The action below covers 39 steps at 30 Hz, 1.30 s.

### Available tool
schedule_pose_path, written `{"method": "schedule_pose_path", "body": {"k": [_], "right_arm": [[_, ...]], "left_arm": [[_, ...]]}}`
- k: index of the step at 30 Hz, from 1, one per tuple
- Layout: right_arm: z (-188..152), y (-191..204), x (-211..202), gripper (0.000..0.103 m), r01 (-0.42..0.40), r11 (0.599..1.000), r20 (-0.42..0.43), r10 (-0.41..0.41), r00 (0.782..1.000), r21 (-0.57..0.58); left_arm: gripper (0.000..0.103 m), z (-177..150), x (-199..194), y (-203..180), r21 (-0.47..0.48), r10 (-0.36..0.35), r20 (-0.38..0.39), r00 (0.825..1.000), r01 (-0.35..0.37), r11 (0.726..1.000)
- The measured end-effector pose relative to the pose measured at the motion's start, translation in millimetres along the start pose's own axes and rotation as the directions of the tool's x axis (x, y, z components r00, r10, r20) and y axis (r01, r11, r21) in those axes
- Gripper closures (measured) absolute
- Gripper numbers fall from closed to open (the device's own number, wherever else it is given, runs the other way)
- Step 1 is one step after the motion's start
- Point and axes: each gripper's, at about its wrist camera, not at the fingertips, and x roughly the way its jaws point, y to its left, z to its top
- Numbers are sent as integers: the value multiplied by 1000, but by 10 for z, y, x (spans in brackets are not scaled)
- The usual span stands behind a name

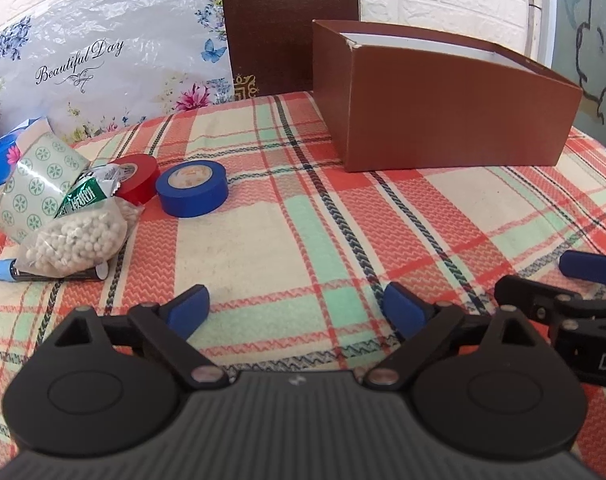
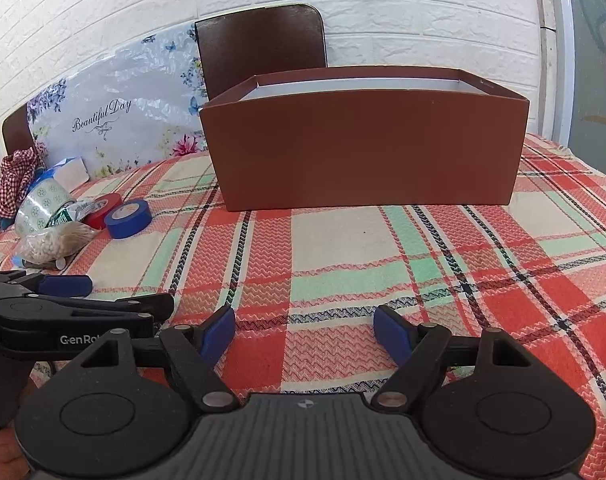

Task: Organize objects
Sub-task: 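Move the left gripper back to the bag of white beads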

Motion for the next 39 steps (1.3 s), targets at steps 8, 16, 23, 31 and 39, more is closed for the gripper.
{"method": "schedule_pose_path", "body": {"k": [8, 16, 23, 31, 39], "right_arm": [[-2, 14, 11, 27, 31, 999, -2, -31, 1000, -18], [8, 4, 28, 27, 52, 998, -10, -52, 999, -25], [35, 41, 61, 26, 75, 996, -33, -77, 996, -47], [94, 575, 158, 27, -77, 981, -89, 62, 994, -177], [227, 1651, 369, 35, -287, 880, -108, 266, 958, -380]], "left_arm": [[8, -28, -40, 20, 0, -43, 29, 999, 43, 999], [8, -57, -86, -8, 25, -44, 48, 998, 43, 999], [9, -75, -148, 50, 19, -42, 62, 997, 41, 999], [9, -207, -391, 785, 57, 154, 139, 978, -164, 985], [8, -391, -393, 2197, -455, 278, 17, 961, -240, 857]]}}
